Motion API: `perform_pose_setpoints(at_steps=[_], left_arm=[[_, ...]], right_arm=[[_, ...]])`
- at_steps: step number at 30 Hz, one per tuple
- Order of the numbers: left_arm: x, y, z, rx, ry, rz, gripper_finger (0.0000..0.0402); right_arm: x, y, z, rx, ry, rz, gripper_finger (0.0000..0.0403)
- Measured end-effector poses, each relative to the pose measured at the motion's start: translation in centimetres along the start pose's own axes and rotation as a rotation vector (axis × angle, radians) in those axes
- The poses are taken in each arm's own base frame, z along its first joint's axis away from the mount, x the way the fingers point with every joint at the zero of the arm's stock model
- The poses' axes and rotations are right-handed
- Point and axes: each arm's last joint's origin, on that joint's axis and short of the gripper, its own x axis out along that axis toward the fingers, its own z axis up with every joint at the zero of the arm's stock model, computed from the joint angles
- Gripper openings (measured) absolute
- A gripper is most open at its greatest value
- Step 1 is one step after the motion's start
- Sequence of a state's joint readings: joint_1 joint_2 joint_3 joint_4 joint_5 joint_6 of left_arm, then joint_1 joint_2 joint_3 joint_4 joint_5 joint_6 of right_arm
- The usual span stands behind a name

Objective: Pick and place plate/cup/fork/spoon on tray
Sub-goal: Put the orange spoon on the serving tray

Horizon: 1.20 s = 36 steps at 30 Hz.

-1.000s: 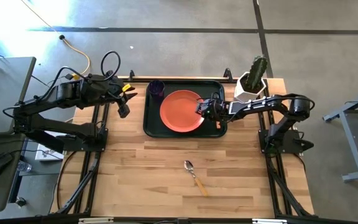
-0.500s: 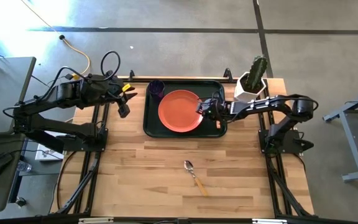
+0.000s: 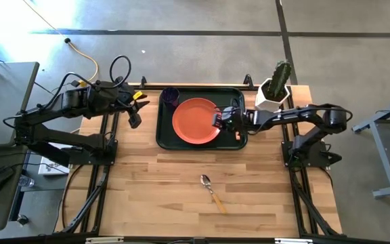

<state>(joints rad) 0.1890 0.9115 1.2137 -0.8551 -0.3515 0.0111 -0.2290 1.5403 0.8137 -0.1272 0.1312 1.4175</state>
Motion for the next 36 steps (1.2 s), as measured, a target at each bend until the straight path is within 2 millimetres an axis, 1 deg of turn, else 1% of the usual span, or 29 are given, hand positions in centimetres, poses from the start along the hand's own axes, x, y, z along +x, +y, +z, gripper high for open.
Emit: perform_pose_setpoints(at_steps=[9,16,19,24,28,30,34,36], left_arm=[[0.0,0.0,0.0,-0.008,0.001,-0.001,0.0094],[0.0,0.0,0.0,-0.008,0.000,-0.002,0.0094],[0.0,-0.1,0.0,-0.018,-0.001,-0.027,0.0094],[0.0,-0.2,0.0,-0.097,0.003,-0.079,0.0094],[0.0,-0.2,0.0,-0.147,0.008,-0.080,0.0094],[0.0,-0.2,0.0,-0.167,0.009,-0.080,0.0094],[0.0,-0.2,0.0,-0.227,0.012,-0.080,0.0094],[0.0,-0.2,0.0,-0.248,0.013,-0.080,0.0094]], right_arm=[[-4.0,3.9,-1.7,-0.299,0.080,0.218,0.0059],[-5.0,5.4,-2.5,-0.469,0.128,0.306,0.0059],[-5.3,5.9,-2.7,-0.539,0.142,0.381,0.0059],[-5.7,6.9,-2.7,-0.587,0.139,0.514,0.0071],[-6.0,7.6,-2.7,-0.607,0.123,0.589,0.0099],[-6.2,7.8,-2.8,-0.602,0.147,0.635,0.0115],[-7.3,9.0,-3.2,-0.599,0.218,0.830,0.0133],[-8.1,9.8,-3.7,-0.612,0.212,0.946,0.0134]])
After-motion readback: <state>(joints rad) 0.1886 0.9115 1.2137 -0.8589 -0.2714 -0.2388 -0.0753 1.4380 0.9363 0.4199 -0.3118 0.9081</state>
